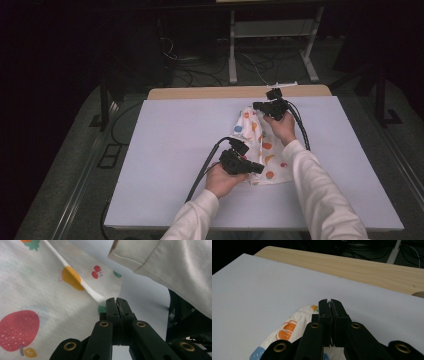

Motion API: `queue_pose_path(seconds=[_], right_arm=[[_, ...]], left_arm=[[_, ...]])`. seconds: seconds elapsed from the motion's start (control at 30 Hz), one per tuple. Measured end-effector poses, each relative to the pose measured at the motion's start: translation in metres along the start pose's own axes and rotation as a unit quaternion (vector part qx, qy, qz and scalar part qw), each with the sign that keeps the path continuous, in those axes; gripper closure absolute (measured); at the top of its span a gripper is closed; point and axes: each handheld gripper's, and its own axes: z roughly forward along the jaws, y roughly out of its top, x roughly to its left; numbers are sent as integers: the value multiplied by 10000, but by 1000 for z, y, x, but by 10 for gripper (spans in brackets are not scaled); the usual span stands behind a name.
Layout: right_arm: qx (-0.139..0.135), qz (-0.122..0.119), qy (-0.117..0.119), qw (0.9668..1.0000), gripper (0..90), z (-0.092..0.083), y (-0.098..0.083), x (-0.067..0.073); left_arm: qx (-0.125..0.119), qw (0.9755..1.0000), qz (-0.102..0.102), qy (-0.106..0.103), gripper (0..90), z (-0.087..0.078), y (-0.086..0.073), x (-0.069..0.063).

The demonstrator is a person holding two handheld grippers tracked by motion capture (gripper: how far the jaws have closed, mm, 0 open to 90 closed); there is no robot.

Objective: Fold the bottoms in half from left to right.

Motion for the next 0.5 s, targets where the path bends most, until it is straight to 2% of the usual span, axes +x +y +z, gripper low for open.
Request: queue_pose_path(seconds=[0.23,0.5], right_arm=[[76,59,-8,10000,866,2,-3,-10],[174,15,-100,9998,866,5,-6,-17]], left_arm=[[-56,10000,-61,-30,889,6,4,1],[-111,9998,-102,-127,888,18,9,1]])
